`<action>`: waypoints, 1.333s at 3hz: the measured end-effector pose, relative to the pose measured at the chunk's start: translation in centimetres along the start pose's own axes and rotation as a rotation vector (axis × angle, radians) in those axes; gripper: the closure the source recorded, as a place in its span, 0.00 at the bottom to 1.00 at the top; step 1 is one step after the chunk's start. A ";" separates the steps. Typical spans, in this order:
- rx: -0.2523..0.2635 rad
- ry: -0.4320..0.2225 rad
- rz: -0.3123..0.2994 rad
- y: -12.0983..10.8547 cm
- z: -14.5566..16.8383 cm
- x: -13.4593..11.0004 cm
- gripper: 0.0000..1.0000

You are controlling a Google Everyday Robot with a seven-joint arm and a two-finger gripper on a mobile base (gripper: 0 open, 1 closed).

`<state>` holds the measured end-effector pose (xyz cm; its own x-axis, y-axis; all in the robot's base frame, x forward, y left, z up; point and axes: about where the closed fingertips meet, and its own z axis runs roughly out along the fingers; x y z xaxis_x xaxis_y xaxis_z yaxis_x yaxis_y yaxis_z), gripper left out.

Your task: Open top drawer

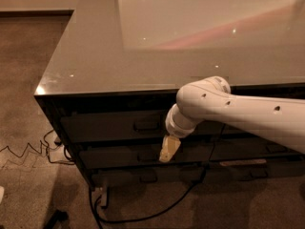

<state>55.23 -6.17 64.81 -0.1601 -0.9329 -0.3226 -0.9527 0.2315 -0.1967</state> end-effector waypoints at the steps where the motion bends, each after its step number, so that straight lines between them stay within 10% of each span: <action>1: 0.032 -0.015 -0.010 -1.0 -0.3 -0.7 0.00; 3: -0.002 0.030 -0.014 -2.1 3.7 -0.3 0.00; 4: -0.026 0.056 -0.023 -1.8 4.7 -0.1 0.19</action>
Offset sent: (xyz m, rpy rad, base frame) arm 0.0352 0.0088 -0.0054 0.0147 -0.0478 -0.0068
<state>58.21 -5.23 60.79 -0.1520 -0.9520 -0.2656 -0.9626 0.2036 -0.1787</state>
